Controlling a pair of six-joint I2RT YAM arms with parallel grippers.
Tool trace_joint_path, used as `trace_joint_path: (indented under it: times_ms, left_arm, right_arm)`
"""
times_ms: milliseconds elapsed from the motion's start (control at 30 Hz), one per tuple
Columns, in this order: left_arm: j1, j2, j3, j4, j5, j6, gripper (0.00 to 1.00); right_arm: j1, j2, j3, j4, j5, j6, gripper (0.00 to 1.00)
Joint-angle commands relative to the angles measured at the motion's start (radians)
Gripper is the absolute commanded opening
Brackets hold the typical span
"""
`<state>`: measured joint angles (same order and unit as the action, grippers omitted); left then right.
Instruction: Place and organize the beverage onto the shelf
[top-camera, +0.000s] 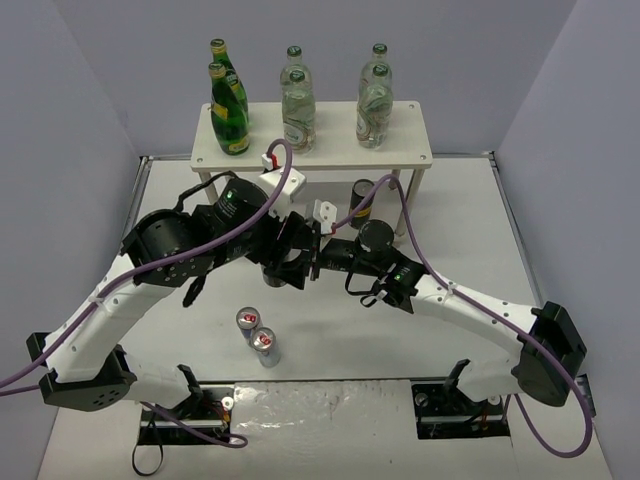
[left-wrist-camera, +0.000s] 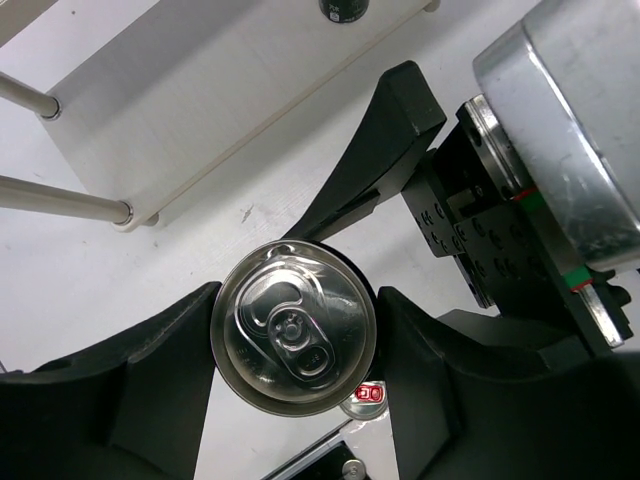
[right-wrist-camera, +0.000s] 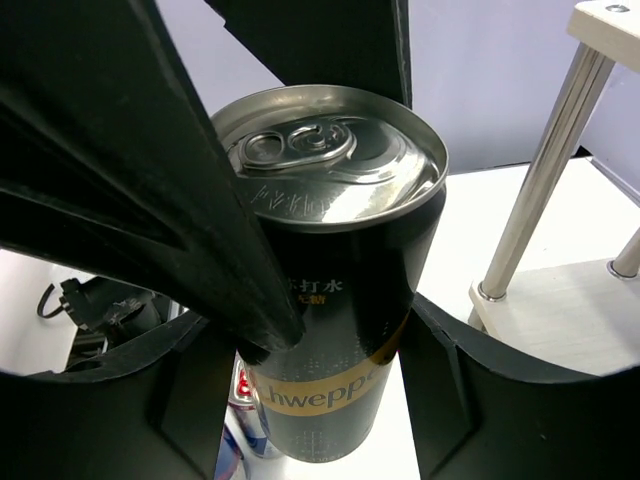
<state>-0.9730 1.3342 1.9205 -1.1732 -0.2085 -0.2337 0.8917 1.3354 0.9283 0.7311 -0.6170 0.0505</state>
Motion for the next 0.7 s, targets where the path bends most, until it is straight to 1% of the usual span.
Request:
trace_joint_path:
  times_ms: [0, 33, 67, 100, 133, 233, 267, 333, 400, 433, 467, 500, 567, 600, 667]
  left_arm:
    - [-0.001, -0.023, 0.069, 0.052, -0.044, 0.007, 0.56]
    - [-0.001, -0.027, 0.078, 0.041, -0.098, 0.004, 0.72]
    - [-0.001, -0.027, 0.092, 0.029, -0.133, -0.004, 0.94]
    - [-0.001, -0.027, 0.11, 0.009, -0.175, -0.012, 0.94]
    - [0.003, -0.027, 0.156, -0.037, -0.263, -0.027, 0.94]
    - [0.025, -0.047, 0.218, -0.107, -0.388, -0.05, 0.94]
    - [0.028, -0.07, 0.241, -0.115, -0.454, -0.053, 0.94]
    - [0.034, -0.101, 0.236, -0.114, -0.502, -0.047, 0.94]
    - [0.034, -0.138, 0.195, -0.111, -0.546, -0.046, 0.94]
    - [0.034, -0.18, 0.166, -0.096, -0.546, -0.032, 0.94]
    - [0.034, -0.213, 0.065, -0.074, -0.537, -0.02, 0.94]
    - [0.034, -0.284, 0.002, -0.019, -0.51, -0.009, 0.94]
    - [0.034, -0.36, -0.127, 0.033, -0.47, 0.008, 0.94]
    - [0.034, -0.432, -0.246, 0.065, -0.432, 0.01, 0.94]
    - [0.034, -0.495, -0.343, 0.078, -0.41, 0.004, 0.94]
  right_arm:
    - [0.001, -0.005, 0.04, 0.106, 0.059, -0.005, 0.0]
    - [0.001, -0.01, 0.034, 0.113, 0.101, -0.008, 0.0]
    - [0.001, -0.015, 0.018, 0.122, 0.137, -0.018, 0.0]
    - [0.001, -0.019, 0.009, 0.12, 0.185, -0.021, 0.0]
    - [-0.002, -0.028, 0.001, 0.119, 0.297, -0.021, 0.0]
    - [-0.005, -0.044, -0.042, 0.135, 0.434, -0.038, 0.0]
    - [-0.008, -0.044, -0.071, 0.175, 0.509, -0.066, 0.0]
    - [-0.01, -0.036, -0.094, 0.217, 0.572, -0.083, 0.0]
    - [-0.013, -0.022, -0.117, 0.287, 0.681, -0.112, 0.0]
    - [-0.014, 0.007, -0.12, 0.312, 0.724, -0.123, 0.0]
    - [-0.014, 0.027, -0.123, 0.368, 0.82, -0.127, 0.0]
    - [-0.028, 0.051, -0.124, 0.395, 0.836, -0.138, 0.0]
    - [-0.04, 0.122, -0.123, 0.485, 0.884, -0.182, 0.0]
    - [-0.054, 0.145, -0.124, 0.516, 0.898, -0.201, 0.0]
    - [-0.063, 0.2, -0.109, 0.573, 0.911, -0.236, 0.0]
